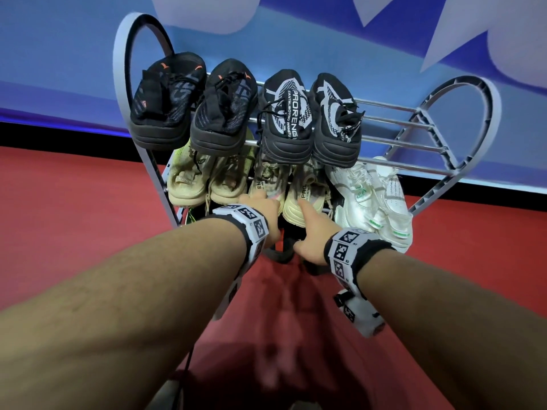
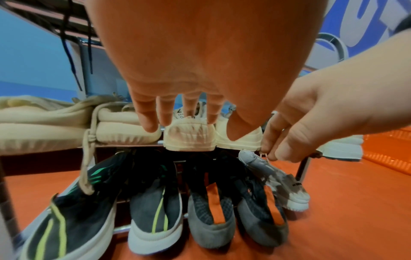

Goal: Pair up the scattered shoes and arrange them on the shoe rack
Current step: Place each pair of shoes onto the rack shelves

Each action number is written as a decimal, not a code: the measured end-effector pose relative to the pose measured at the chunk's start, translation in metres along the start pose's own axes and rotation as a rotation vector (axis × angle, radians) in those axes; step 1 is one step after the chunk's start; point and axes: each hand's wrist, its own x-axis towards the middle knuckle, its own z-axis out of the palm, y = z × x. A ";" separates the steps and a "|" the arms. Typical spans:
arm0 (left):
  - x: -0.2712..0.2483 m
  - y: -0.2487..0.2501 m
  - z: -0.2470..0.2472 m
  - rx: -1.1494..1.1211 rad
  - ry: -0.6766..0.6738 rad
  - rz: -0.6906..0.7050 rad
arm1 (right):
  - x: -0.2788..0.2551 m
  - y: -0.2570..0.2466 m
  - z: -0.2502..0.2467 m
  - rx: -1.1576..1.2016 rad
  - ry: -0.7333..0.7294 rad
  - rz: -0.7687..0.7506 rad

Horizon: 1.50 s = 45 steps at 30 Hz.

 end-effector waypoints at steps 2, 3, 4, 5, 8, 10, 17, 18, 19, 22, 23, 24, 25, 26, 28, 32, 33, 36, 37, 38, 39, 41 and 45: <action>-0.003 0.014 -0.002 0.006 0.060 -0.031 | -0.003 0.004 -0.010 -0.019 0.034 -0.013; -0.004 0.020 -0.003 -0.013 0.090 -0.024 | -0.005 0.005 -0.016 -0.023 0.068 -0.016; -0.004 0.024 -0.003 -0.043 0.115 -0.001 | -0.006 0.007 -0.022 -0.018 0.106 -0.020; -0.004 0.029 -0.004 -0.072 0.130 0.023 | -0.008 0.010 -0.029 -0.007 0.143 -0.023; -0.007 0.046 -0.006 -0.075 0.184 0.050 | -0.012 0.021 -0.044 0.015 0.245 -0.028; -0.011 0.063 -0.006 -0.092 0.189 0.086 | -0.017 0.033 -0.052 0.019 0.288 -0.017; -0.020 0.107 0.013 -0.166 0.028 0.266 | -0.037 0.085 -0.071 -0.033 0.444 0.098; -0.021 0.113 0.015 -0.164 0.019 0.291 | -0.039 0.091 -0.073 -0.026 0.474 0.118; -0.021 0.118 0.015 -0.164 0.011 0.304 | -0.040 0.098 -0.074 -0.023 0.492 0.143; -0.017 0.130 0.019 -0.162 0.001 0.294 | -0.043 0.113 -0.070 -0.056 0.488 0.264; -0.015 0.132 0.020 -0.161 -0.011 0.286 | -0.044 0.116 -0.067 -0.064 0.485 0.295; -0.013 0.135 0.022 -0.163 -0.026 0.286 | -0.044 0.120 -0.063 -0.069 0.476 0.317; -0.012 0.138 0.022 -0.172 -0.040 0.293 | -0.045 0.124 -0.059 -0.076 0.460 0.330; -0.011 0.140 0.023 -0.187 -0.046 0.297 | -0.044 0.127 -0.054 -0.078 0.438 0.338; -0.011 0.146 0.023 -0.231 -0.031 0.272 | -0.043 0.134 -0.046 -0.033 0.395 0.339; 0.003 0.151 0.035 -0.241 -0.050 0.236 | -0.037 0.146 -0.039 0.116 0.370 0.303; 0.007 0.150 0.039 -0.213 -0.076 0.225 | -0.036 0.149 -0.038 0.141 0.367 0.304; 0.017 0.148 0.049 -0.167 -0.131 0.208 | -0.033 0.156 -0.033 0.203 0.350 0.315; 0.017 0.148 0.049 -0.182 -0.114 0.201 | -0.032 0.158 -0.030 0.214 0.349 0.316; 0.019 0.146 0.050 -0.207 -0.094 0.196 | -0.031 0.159 -0.028 0.218 0.349 0.318; 0.020 0.145 0.050 -0.237 -0.080 0.190 | -0.030 0.159 -0.025 0.219 0.352 0.317; 0.024 0.143 0.049 -0.290 -0.053 0.186 | -0.026 0.159 -0.022 0.226 0.365 0.306; 0.034 0.141 0.047 -0.398 0.051 0.199 | -0.017 0.158 -0.024 0.295 0.390 0.285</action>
